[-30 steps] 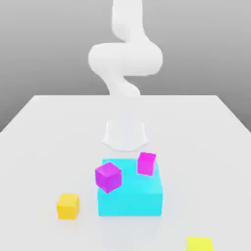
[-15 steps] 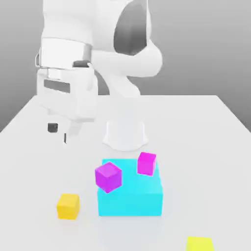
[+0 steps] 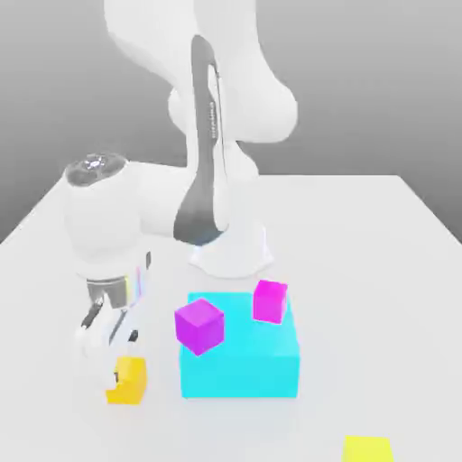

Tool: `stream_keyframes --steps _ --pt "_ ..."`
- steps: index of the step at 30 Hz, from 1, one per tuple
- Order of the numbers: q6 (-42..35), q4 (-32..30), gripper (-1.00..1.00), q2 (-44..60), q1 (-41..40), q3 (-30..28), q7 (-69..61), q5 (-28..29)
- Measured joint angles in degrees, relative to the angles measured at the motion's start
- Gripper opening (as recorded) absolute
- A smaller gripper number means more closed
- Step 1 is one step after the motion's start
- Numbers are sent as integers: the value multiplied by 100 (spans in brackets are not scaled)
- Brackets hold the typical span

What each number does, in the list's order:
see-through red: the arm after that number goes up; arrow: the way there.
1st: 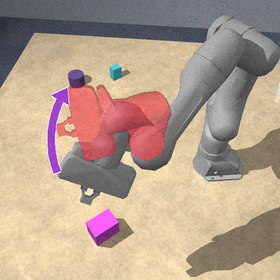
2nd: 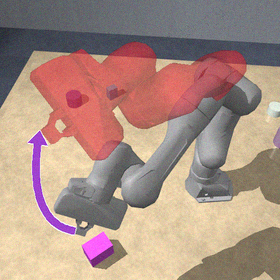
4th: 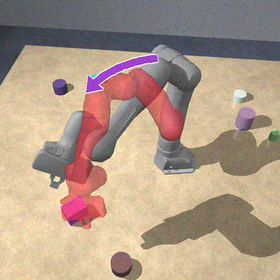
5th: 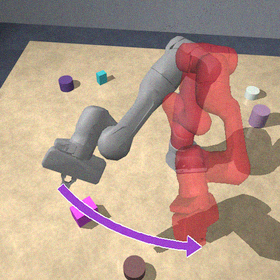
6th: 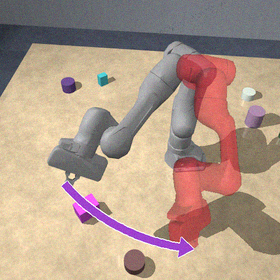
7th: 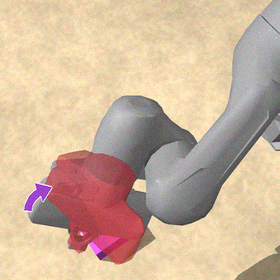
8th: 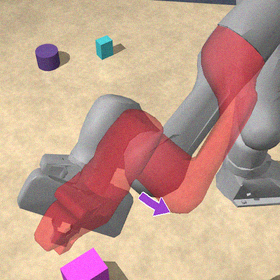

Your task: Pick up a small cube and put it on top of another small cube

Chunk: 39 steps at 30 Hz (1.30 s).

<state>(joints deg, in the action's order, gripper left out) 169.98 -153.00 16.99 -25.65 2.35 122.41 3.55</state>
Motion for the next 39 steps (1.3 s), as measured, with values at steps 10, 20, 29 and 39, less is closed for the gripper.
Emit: stream_keyframes --steps 10,20,29,39 --pt "-74 -22 -100 -105 -14 20 -13 -25" --pt "-1445 642 -100 -576 334 768 -1127 12" --pt "-2446 2106 -100 7 1318 1951 -2439 590" --pt "-2002 2581 100 834 2089 1859 -2185 1405"
